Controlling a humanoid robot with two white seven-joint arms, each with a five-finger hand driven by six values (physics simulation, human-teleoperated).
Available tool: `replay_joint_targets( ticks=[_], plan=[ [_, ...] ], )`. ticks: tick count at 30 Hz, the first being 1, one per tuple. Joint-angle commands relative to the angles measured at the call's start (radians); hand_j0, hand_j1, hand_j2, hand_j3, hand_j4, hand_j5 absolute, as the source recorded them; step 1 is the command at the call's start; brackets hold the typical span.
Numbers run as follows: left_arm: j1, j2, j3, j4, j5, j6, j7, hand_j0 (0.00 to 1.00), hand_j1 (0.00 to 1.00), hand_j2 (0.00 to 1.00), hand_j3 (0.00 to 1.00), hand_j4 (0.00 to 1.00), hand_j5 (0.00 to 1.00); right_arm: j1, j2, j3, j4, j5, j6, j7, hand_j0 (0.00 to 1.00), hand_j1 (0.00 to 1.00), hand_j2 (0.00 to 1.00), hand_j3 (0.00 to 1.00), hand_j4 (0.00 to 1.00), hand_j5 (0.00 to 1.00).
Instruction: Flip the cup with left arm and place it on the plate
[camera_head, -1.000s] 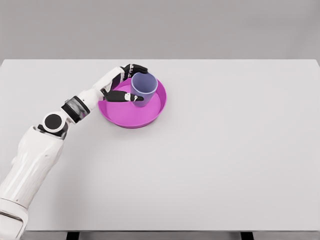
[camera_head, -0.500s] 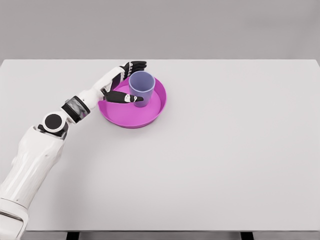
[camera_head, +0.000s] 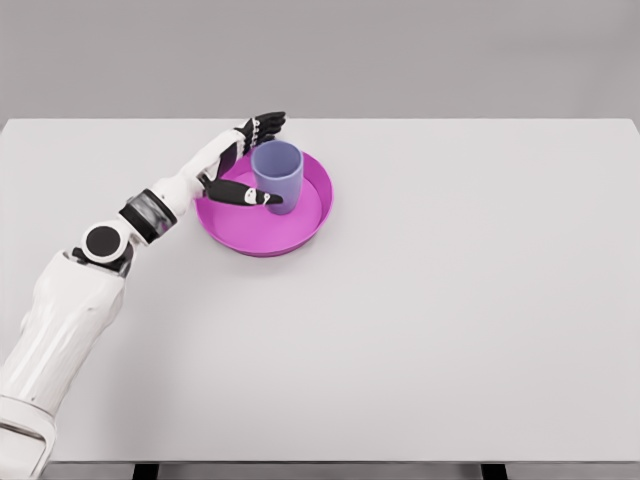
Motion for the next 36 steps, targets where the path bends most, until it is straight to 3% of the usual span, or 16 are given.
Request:
replay_joint_targets(
  ticks=[1,20,23,28,31,36],
  plan=[
    [-0.002,0.001,0.007,0.0,0.007,0.002,0.0,1.0,1.0,1.0,1.0,1.0,1.0,0.0,0.0,0.0,0.0,0.0,0.0,0.0,1.0,1.0,1.0,1.0,1.0,1.0],
    [0.032,0.053,0.023,-0.017,0.018,-0.013,-0.006,1.0,1.0,1.0,1.0,1.0,1.0,0.0,0.0,0.0,0.0,0.0,0.0,0.0,1.0,1.0,1.0,1.0,1.0,1.0],
    [0.058,0.104,0.049,-0.061,0.018,-0.018,-0.006,1.0,1.0,1.0,1.0,1.0,1.0,0.0,0.0,0.0,0.0,0.0,0.0,0.0,1.0,1.0,1.0,1.0,1.0,1.0],
    [0.071,0.138,0.082,-0.07,0.027,-0.03,-0.008,1.0,1.0,1.0,1.0,1.0,1.0,0.0,0.0,0.0,0.0,0.0,0.0,0.0,1.0,1.0,1.0,1.0,1.0,1.0],
    [0.072,0.202,0.081,-0.067,0.033,-0.187,-0.008,1.0,1.0,1.0,1.0,1.0,1.0,0.0,0.0,0.0,0.0,0.0,0.0,0.0,1.0,1.0,1.0,1.0,1.0,1.0],
    [0.095,0.328,0.079,-0.061,0.019,-0.187,-0.008,1.0,1.0,1.0,1.0,1.0,1.0,0.0,0.0,0.0,0.0,0.0,0.0,0.0,1.0,1.0,1.0,1.0,1.0,1.0]
  ],
)
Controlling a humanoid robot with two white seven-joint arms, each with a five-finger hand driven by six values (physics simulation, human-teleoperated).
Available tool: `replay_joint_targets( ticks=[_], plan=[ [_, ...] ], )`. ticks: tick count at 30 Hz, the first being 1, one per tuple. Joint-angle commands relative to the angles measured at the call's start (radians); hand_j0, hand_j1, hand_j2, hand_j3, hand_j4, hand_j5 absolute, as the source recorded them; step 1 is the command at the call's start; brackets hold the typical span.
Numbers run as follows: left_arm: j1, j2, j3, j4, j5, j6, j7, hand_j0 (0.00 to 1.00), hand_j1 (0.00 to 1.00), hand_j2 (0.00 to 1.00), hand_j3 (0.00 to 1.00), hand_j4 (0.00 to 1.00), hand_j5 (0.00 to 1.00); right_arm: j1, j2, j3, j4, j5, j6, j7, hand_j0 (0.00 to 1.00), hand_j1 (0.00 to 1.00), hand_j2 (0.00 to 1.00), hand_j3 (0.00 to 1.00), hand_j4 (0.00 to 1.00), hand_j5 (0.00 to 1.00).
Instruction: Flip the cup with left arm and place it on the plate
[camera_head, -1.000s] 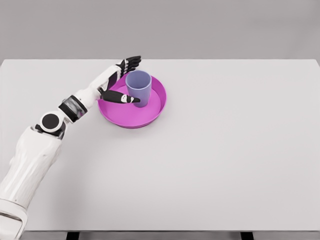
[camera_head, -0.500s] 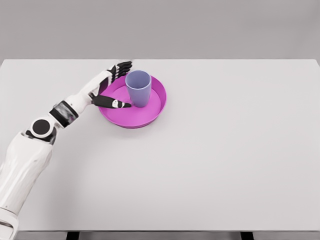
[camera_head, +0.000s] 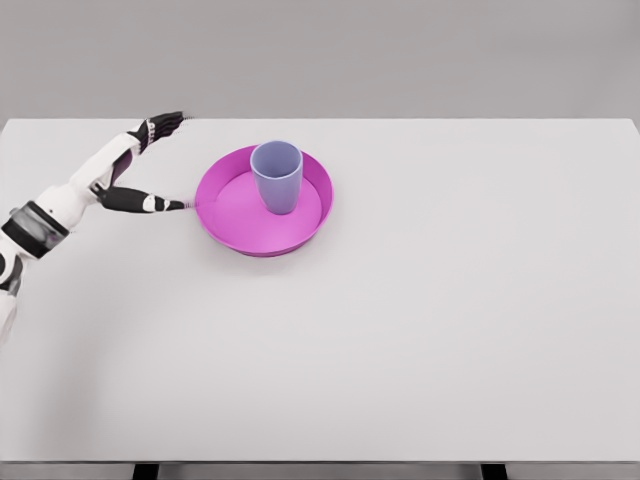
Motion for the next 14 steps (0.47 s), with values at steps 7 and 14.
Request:
replay_joint_targets(
  ticks=[7,14],
  plan=[
    [0.06,0.196,-0.002,0.002,-0.012,-0.013,-0.001,1.0,1.0,1.0,1.0,1.0,1.0,0.0,0.0,0.0,0.0,0.0,0.0,0.0,1.0,1.0,1.0,1.0,1.0,1.0],
    [0.061,0.198,-0.001,-0.003,-0.012,-0.013,0.002,1.0,1.0,1.0,1.0,1.0,1.0,0.0,0.0,0.0,0.0,0.0,0.0,0.0,1.0,1.0,1.0,1.0,1.0,1.0]
  ],
)
